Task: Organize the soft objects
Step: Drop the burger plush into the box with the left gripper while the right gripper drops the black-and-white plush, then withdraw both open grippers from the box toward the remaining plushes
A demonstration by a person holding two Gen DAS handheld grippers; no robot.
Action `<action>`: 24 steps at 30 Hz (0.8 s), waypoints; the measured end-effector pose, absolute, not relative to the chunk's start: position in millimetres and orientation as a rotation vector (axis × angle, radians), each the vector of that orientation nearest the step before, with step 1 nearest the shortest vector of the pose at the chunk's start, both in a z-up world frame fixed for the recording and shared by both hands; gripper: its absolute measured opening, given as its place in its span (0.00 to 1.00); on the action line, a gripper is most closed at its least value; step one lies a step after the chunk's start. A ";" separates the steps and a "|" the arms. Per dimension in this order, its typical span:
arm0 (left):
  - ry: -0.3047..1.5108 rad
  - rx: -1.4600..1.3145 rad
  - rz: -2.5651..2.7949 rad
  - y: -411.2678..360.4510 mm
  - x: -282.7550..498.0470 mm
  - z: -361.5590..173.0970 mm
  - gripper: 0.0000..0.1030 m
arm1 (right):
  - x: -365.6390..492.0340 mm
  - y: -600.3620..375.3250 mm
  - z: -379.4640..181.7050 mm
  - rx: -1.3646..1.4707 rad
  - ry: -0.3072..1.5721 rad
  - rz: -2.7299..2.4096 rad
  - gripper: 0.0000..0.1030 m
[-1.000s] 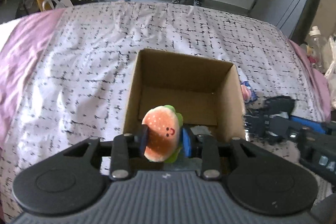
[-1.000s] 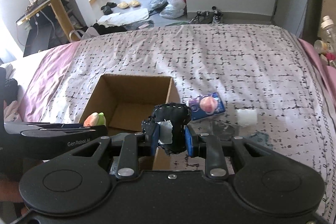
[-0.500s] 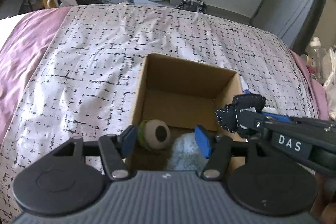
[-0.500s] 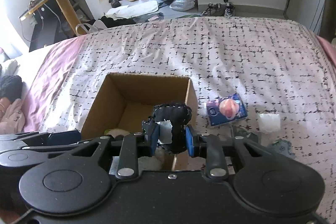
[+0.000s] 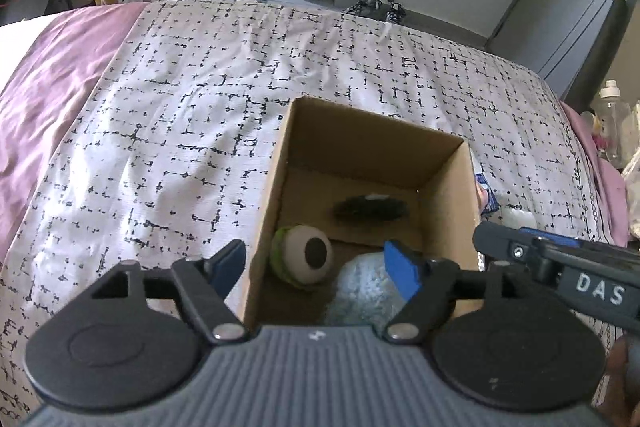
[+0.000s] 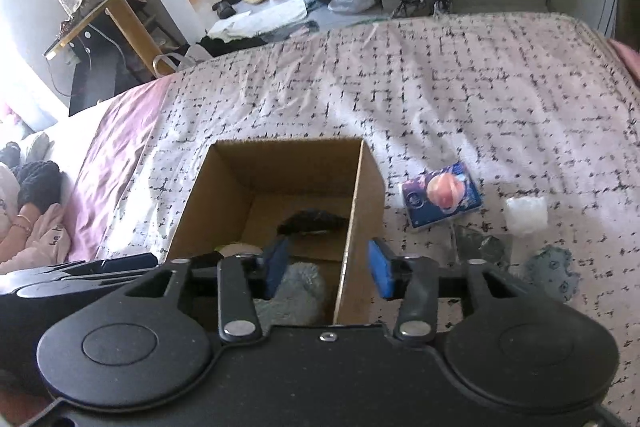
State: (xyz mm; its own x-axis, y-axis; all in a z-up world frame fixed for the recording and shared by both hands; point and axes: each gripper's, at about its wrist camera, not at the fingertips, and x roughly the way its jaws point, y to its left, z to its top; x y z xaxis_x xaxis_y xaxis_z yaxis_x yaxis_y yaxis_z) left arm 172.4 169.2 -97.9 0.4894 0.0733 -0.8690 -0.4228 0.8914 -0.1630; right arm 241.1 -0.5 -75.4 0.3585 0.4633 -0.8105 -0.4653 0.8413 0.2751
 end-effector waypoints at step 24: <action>0.948 -0.310 0.222 110.7 168.0 -74.9 1.00 | 217.5 -88.1 -45.8 -0.073 0.923 0.599 0.87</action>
State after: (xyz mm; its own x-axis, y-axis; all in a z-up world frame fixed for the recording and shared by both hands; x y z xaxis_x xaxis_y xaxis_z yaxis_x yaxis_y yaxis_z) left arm 168.0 110.7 -74.9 0.5658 0.0504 -0.8230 -0.3200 0.9333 -0.1629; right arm 217.5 -88.1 -45.8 0.4535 0.4543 -0.7668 -0.5148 0.8358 0.1907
